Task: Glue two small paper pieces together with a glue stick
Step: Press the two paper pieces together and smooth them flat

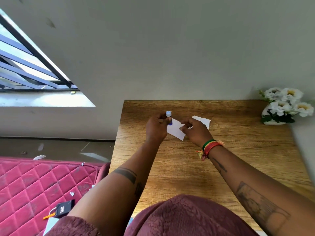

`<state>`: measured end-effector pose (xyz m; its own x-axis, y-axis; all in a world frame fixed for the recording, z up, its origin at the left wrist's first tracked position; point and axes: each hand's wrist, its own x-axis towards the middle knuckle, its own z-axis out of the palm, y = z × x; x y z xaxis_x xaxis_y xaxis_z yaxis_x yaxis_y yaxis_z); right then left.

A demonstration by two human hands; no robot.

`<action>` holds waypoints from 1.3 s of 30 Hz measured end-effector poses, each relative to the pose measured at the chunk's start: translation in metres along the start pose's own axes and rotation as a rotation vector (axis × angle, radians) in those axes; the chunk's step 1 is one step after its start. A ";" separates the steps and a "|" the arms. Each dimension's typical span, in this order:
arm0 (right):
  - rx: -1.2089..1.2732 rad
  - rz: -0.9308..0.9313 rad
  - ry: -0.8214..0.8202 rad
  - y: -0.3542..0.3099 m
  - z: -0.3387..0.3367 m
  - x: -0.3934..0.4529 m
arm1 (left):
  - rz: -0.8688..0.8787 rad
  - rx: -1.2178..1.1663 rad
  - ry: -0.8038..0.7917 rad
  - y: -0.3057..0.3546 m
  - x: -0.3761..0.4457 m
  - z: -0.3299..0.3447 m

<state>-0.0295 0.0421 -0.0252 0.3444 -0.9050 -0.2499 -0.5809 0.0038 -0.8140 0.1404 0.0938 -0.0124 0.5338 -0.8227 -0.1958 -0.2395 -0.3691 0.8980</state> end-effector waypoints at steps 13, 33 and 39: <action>-0.048 0.013 0.087 0.010 0.012 0.019 | -0.073 0.099 0.289 -0.052 0.025 -0.042; 0.015 0.023 0.125 0.009 0.004 0.014 | -0.086 0.172 0.248 -0.059 0.018 -0.050; 0.004 0.022 0.138 0.013 -0.003 0.008 | -0.229 0.108 0.301 -0.056 0.006 -0.045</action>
<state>-0.0360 0.0336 -0.0363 0.2270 -0.9544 -0.1938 -0.5840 0.0258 -0.8113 0.1932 0.1285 -0.0460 0.7933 -0.5564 -0.2474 -0.1625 -0.5850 0.7946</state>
